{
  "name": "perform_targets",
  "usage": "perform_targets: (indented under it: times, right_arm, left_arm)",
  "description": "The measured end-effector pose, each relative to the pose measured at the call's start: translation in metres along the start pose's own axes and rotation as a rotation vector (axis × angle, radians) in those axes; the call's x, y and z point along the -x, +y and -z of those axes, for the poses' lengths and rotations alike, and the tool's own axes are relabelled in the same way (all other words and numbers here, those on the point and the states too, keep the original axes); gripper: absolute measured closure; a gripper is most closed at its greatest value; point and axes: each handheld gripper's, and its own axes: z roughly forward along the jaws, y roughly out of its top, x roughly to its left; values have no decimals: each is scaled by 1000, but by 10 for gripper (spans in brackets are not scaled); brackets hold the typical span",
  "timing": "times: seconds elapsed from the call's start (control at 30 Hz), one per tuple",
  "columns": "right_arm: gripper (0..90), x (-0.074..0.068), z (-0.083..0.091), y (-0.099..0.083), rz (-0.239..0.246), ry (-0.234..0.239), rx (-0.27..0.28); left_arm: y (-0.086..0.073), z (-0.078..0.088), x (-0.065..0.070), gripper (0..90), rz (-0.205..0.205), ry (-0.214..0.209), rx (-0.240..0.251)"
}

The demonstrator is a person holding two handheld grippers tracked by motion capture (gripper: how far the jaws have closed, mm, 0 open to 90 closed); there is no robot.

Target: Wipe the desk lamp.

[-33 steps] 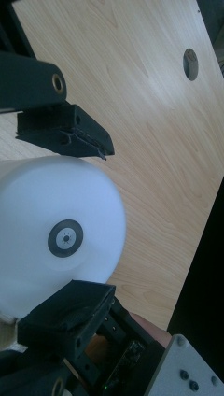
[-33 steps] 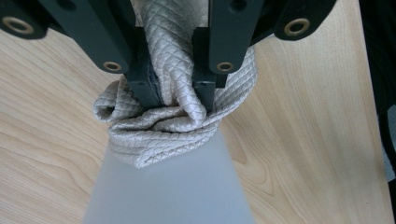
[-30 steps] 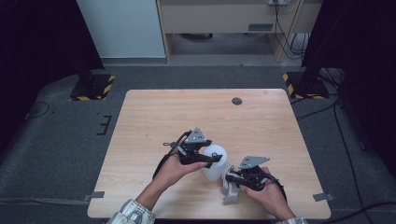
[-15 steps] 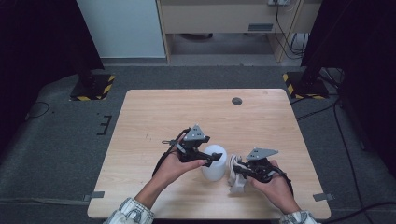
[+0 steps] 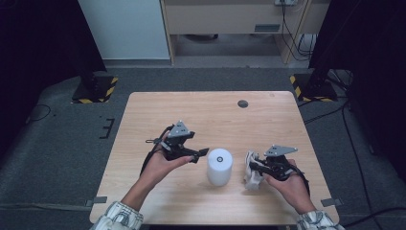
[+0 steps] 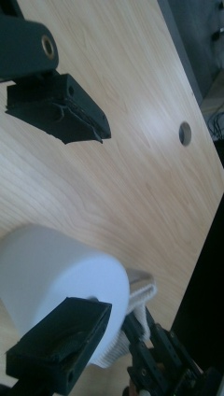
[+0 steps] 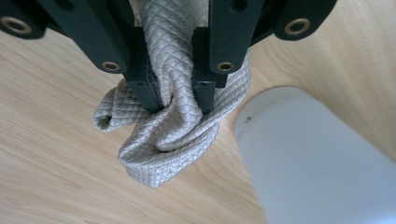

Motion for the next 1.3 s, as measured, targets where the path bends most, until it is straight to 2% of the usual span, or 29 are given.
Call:
perform_targets:
  times: [0.1, 0.17, 0.2, 0.27, 0.33, 0.43, 0.57, 0.67, 0.7, 0.83, 0.87, 0.93, 1.0, 1.03, 1.1, 1.3]
  right_arm:
    - [762, 6, 1, 1, -15, -6, 4]
    - [761, 14, 3, 3, -21, -19, 0]
    - [761, 14, 3, 3, -21, -19, 0]
    - [761, 23, 5, 8, -34, -34, -8]
    - [761, 29, 5, 11, -43, -37, -13]
    - [761, 35, 4, 14, -43, -51, -21]
    - [761, 44, 0, 18, -54, -82, -7]
    - [761, 48, -3, 19, -60, -99, -5]
    - [758, 54, -8, 21, -75, -129, -5]
    - [755, 64, -14, 24, -90, -160, 1]
    - [754, 72, -18, 25, -114, -183, 9]
    - [753, 78, -21, 24, -153, -189, 20]
    - [753, 81, -23, 23, -161, -198, 19]
    - [751, 88, -28, 21, -180, -228, 16]
    - [749, 93, -31, 19, -196, -245, 30]
    - [728, 101, -39, 15, -228, -268, 38]
  left_arm:
    - [-4, 6, -7, 118, 7, 22, -7]
    - [-14, 16, -20, 113, 24, 59, -27]
    - [-14, 16, -20, 109, 24, 59, -27]
    - [-21, 20, -27, 105, 31, 81, -42]
    - [-31, 27, -37, 105, 53, 104, -52]
    - [-40, 31, -45, 102, 67, 127, -63]
    - [-51, 34, -57, 99, 83, 165, -83]
    - [-57, 33, -64, 95, 99, 175, -93]
    - [-61, 32, -70, 95, 107, 191, -103]
    - [-66, 30, -78, 92, 124, 205, -111]
    - [-70, 27, -84, 92, 134, 222, -126]
    - [-72, 26, -89, 92, 148, 241, -135]
    - [-74, 25, -92, 90, 159, 249, -138]
    - [-78, 23, -97, 89, 168, 265, -150]
    - [-80, 20, -100, 88, 169, 276, -164]
    - [-91, 10, -109, 84, 194, 302, -201]
